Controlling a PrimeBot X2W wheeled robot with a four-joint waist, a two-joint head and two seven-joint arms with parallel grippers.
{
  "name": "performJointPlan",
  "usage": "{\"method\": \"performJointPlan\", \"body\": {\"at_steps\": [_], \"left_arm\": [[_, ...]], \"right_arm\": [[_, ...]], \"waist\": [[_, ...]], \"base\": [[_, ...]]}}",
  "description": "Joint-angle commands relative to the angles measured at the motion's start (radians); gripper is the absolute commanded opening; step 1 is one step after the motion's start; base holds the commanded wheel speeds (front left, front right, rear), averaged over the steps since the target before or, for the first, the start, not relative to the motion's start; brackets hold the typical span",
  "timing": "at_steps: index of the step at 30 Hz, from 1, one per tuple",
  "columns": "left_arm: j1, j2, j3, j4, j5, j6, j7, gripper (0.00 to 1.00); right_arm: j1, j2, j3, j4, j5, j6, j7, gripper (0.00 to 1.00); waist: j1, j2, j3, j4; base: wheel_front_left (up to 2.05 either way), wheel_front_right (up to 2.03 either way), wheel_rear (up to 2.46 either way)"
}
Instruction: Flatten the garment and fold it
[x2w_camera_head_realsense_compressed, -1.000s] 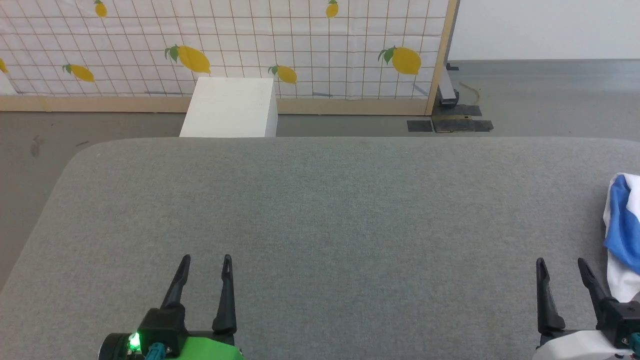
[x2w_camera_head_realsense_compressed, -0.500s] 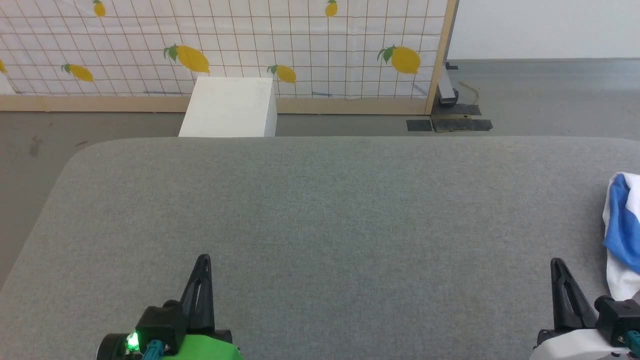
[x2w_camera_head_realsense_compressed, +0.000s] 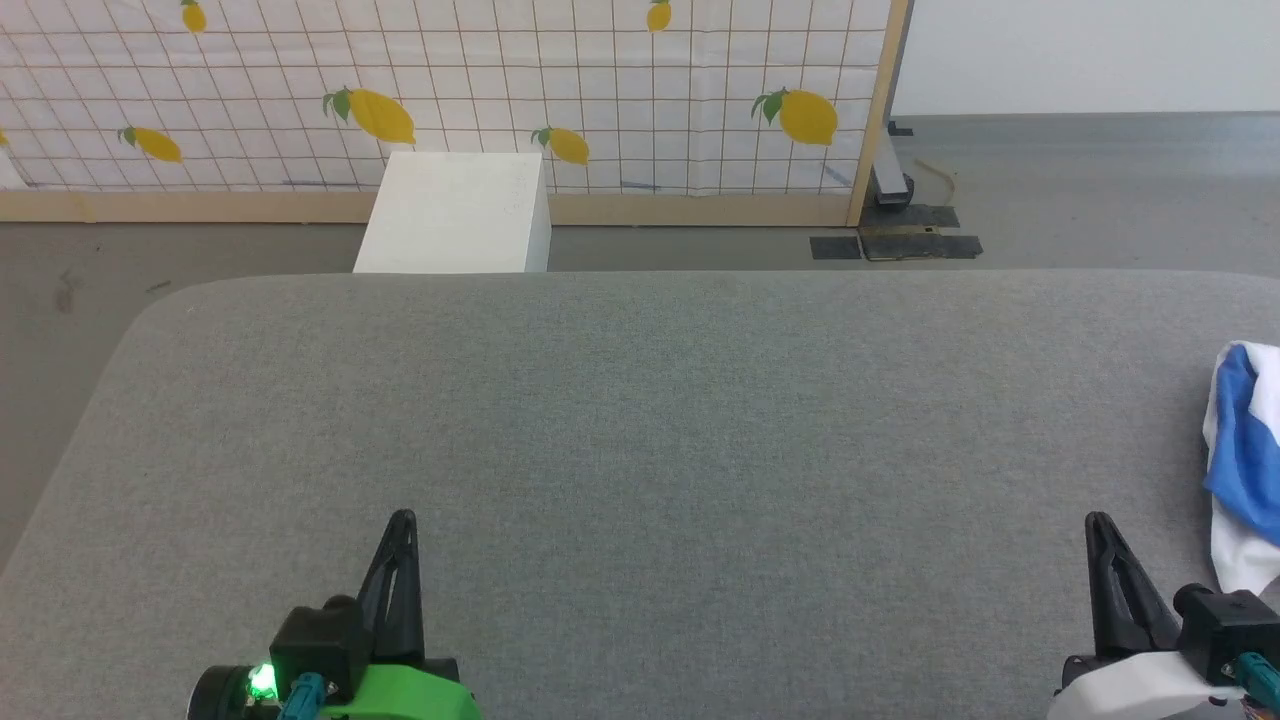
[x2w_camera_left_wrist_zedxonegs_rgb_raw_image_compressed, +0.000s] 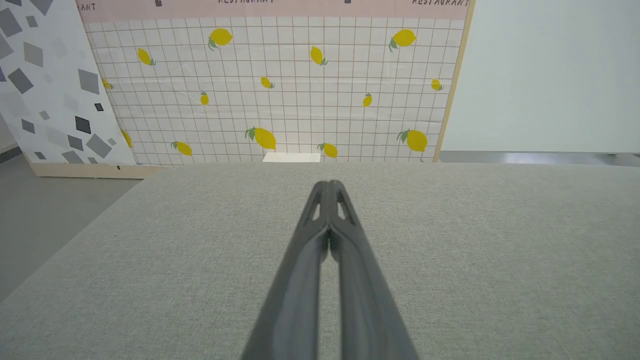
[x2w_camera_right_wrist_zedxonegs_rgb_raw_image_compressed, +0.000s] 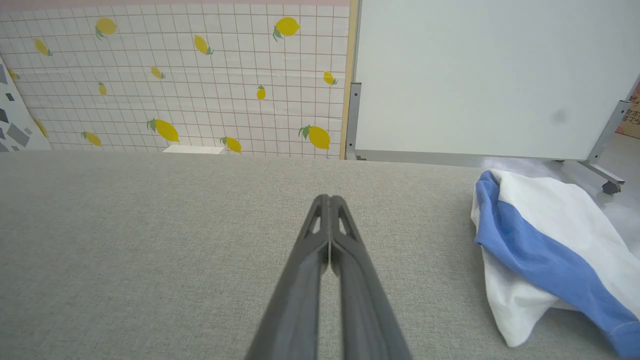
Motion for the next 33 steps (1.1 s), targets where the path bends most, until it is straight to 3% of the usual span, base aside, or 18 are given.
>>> {"method": "performJointPlan", "body": {"at_steps": [1,33], "left_arm": [[-0.020,-0.003,0.006,0.001,0.010,-0.007,0.005,0.00],[-0.050,-0.008,0.038,0.004,0.038,-0.018,0.070,0.00]], "right_arm": [[-0.019,0.000,0.006,-0.007,0.000,0.000,0.004,0.00],[-0.045,0.000,0.058,-0.042,-0.001,-0.001,0.067,0.00]], "waist": [[0.0000,0.0000,0.000,0.000],[0.0000,0.0000,0.007,-0.009]], "base": [[0.00,0.00,0.00],[0.00,0.00,0.00]]}}
